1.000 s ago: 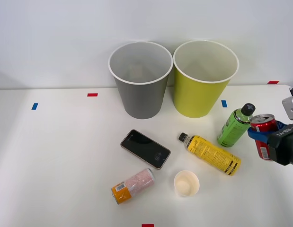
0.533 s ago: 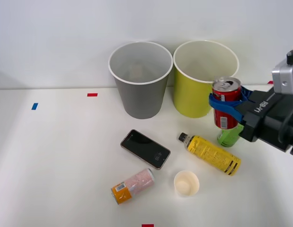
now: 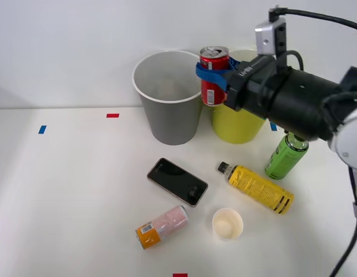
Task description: Put cans in the gray bin, plastic bottles in the light green bin
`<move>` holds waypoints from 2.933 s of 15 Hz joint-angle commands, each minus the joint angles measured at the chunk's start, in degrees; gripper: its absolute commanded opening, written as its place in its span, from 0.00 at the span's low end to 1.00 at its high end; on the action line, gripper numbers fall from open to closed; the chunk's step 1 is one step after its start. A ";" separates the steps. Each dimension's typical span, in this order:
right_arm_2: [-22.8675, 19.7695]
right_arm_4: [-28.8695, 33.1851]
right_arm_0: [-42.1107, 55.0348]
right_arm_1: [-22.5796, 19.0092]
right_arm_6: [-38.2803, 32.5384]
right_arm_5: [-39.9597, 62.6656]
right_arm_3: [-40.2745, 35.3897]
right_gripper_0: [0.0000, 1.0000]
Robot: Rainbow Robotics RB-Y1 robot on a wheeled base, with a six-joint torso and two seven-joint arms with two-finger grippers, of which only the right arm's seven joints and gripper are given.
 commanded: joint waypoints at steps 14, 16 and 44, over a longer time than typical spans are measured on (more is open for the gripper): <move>14.42 1.98 -29.02 4.66 2.05 -18.40 41.14 0.00; 14.68 3.92 -29.02 5.10 1.53 -18.67 41.23 0.02; -2.98 -7.51 47.27 -15.56 6.01 -41.52 -21.17 1.00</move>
